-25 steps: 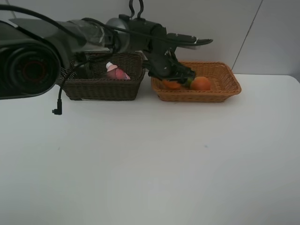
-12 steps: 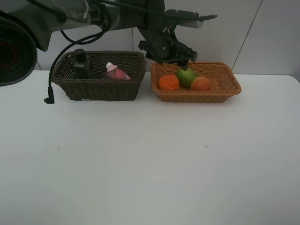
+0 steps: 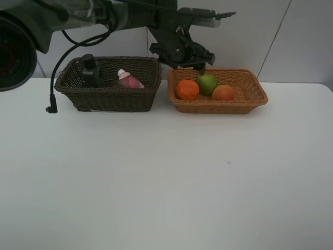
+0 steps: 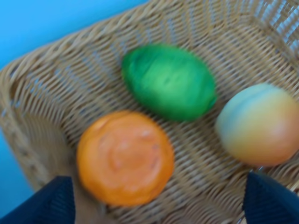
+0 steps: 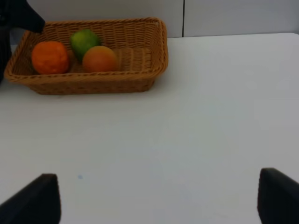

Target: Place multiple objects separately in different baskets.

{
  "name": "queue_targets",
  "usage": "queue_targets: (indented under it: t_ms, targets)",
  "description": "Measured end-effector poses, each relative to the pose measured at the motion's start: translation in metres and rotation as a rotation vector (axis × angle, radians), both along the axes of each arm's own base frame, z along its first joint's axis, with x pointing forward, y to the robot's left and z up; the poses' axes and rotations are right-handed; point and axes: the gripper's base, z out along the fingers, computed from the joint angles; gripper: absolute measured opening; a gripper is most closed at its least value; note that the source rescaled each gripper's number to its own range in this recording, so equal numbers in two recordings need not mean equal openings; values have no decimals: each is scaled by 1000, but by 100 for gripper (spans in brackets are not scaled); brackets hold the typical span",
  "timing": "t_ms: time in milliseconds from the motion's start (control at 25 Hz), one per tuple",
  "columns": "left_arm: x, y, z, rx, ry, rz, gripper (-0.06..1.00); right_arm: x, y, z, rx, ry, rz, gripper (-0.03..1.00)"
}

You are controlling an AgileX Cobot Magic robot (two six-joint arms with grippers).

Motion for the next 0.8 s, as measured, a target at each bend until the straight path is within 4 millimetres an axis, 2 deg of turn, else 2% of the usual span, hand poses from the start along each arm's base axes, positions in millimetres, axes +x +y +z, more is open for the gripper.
queue_targets:
  t_ms: [120,200,360,480,600,640,800]
  targets:
    - [5,24,15,40,40,44,93,0,0,0,0,0,0,79]
    - [9,47,35,66,44,84,93,0,0,0,0,0,0,79]
    - [8,110,78,104,41,194,93,0,0,0,0,0,0,79]
    - [-4,162,101,118,46,304,93,0,0,0,0,0,0,79]
    - [-32,214,119,129,55,412,93,0,0,0,0,0,0,79]
    - [-48,230,127,129,52,442,93,0,0,0,0,0,0,79]
    - [-113,275,131,142,85,530,93,0,0,0,0,0,0,79]
